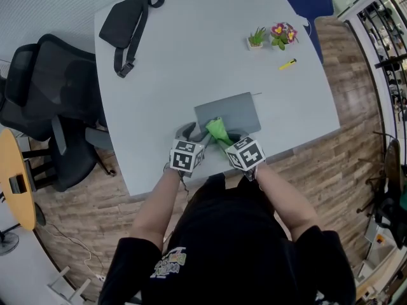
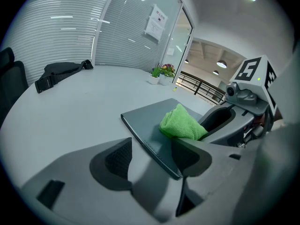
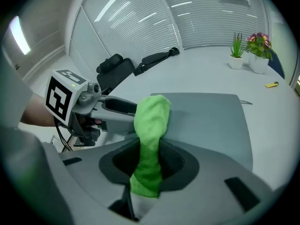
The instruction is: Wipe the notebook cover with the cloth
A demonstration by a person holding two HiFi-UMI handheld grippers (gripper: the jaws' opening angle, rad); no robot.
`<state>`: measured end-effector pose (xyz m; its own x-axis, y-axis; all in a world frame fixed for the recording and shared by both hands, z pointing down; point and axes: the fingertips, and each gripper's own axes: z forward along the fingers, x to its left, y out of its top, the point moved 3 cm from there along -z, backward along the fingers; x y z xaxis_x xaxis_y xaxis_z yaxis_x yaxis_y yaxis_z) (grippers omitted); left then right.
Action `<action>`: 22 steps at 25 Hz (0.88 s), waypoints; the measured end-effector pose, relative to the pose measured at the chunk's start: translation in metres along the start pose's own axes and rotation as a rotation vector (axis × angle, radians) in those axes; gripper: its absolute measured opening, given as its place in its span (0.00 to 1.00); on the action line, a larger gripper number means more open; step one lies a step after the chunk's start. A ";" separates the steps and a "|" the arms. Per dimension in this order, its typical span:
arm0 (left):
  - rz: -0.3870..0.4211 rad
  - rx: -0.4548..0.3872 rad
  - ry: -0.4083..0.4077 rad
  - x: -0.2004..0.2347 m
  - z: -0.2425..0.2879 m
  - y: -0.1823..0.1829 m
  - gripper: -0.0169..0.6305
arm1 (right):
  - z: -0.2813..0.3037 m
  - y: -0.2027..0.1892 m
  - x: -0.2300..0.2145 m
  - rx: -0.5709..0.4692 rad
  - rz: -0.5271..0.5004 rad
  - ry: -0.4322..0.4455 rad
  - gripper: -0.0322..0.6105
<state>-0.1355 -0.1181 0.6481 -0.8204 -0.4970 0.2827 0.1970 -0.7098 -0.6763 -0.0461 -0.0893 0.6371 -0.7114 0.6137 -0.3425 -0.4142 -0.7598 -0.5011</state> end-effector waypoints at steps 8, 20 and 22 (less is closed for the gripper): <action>0.000 0.001 -0.002 0.001 0.000 0.000 0.42 | -0.009 -0.005 -0.016 0.004 0.066 0.021 0.22; -0.001 0.002 -0.006 0.000 -0.002 0.000 0.42 | -0.031 -0.015 -0.054 -0.044 0.309 0.063 0.22; -0.001 0.004 -0.006 0.000 -0.001 0.000 0.42 | -0.035 -0.018 -0.062 -0.050 0.350 0.073 0.22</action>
<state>-0.1362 -0.1174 0.6475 -0.8174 -0.4991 0.2876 0.1982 -0.7125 -0.6731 0.0252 -0.1059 0.6394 -0.7618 0.3332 -0.5555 -0.1229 -0.9163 -0.3811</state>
